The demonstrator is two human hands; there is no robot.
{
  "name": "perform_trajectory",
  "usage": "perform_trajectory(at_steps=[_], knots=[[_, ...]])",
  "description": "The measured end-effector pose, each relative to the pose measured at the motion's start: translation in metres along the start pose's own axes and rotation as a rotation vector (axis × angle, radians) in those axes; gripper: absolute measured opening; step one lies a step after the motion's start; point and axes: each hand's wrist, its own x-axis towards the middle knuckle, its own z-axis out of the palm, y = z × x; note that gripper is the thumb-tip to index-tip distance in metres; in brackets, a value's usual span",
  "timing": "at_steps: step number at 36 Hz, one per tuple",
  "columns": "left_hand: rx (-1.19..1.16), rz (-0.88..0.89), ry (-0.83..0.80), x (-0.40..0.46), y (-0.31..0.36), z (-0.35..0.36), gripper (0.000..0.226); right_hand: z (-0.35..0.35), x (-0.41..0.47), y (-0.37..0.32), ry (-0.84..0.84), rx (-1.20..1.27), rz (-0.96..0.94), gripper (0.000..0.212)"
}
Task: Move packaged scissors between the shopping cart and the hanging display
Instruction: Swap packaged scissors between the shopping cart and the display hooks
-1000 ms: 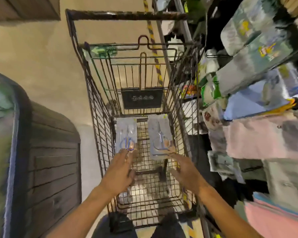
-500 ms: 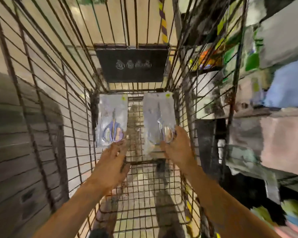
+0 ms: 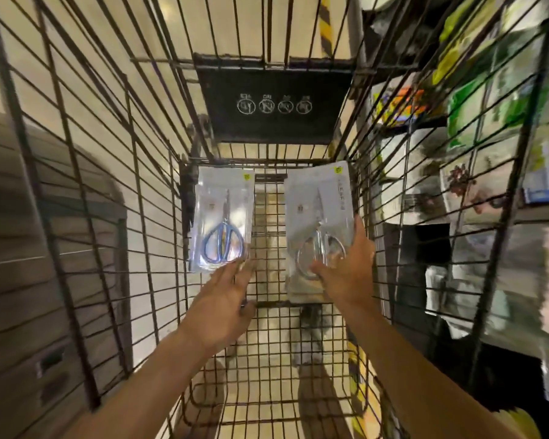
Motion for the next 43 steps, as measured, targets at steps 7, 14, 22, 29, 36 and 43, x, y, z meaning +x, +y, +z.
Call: perform_trajectory(at_steps=[7, 14, 22, 29, 36, 43], knots=[[-0.041, 0.009, -0.036, -0.014, 0.001, -0.007, 0.074, -0.013, -0.019, -0.01, -0.177, 0.333, 0.086, 0.089], [-0.25, -0.028, 0.014, -0.025, 0.009, -0.016, 0.072, -0.024, -0.054, -0.015, -0.21, 0.401, 0.109, 0.086], [-0.981, -0.188, 0.057, -0.033, 0.044, -0.027, 0.071, -0.048, -0.116, -0.048, -0.344, 0.596, 0.123, 0.067], [-1.145, -0.17, 0.125, -0.038, 0.043, -0.021, 0.091, -0.018, -0.127, -0.027, -0.411, 0.508, 0.107, 0.078], [-1.126, -0.198, 0.214, -0.038, 0.034, -0.034, 0.095, -0.023, -0.1, -0.032, -0.356, 0.405, 0.166, 0.056], [-1.047, -0.216, 0.277, -0.036, 0.018, -0.05, 0.095, 0.0, -0.026, 0.001, -0.029, 0.192, 0.163, 0.084]])
